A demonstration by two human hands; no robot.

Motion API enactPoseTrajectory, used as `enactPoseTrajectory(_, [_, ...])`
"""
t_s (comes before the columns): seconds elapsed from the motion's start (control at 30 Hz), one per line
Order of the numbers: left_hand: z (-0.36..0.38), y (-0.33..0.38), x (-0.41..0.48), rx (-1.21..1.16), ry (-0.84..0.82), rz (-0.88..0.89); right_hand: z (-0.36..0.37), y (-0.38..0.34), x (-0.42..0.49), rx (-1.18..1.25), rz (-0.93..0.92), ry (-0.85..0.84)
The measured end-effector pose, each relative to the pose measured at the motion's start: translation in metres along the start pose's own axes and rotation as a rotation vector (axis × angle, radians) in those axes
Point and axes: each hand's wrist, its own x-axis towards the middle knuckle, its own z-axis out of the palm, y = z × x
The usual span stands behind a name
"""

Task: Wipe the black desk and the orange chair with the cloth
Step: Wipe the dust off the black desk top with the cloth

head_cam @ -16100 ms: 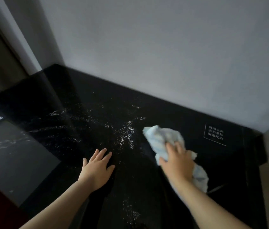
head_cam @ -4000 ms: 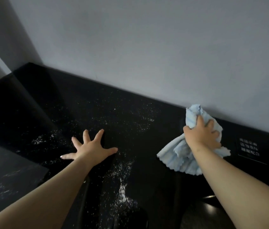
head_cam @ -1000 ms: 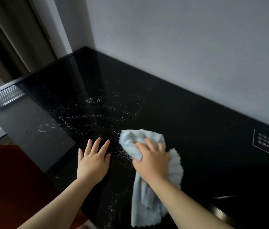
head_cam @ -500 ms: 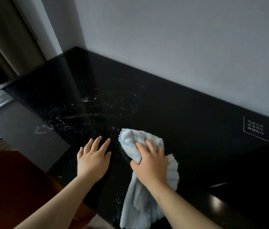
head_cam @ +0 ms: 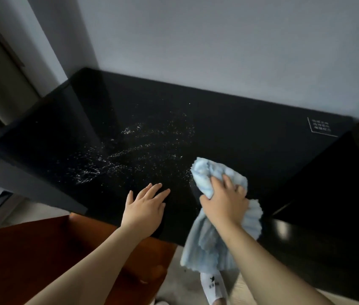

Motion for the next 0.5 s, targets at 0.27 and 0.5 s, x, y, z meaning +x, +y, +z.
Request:
enactPoseTrajectory(0.27, [0.005, -0.025, -0.016, -0.051, -0.011, 0.026, -0.040, 0.058, -0.016, 0.102, 0.207, 0.217])
enactPoseTrajectory(0.5, [0.012, -0.018, -0.017, -0.057, 0.036, 0.002, -0.010, 0.046, -0.057, -0.103, 0.120, 0.159])
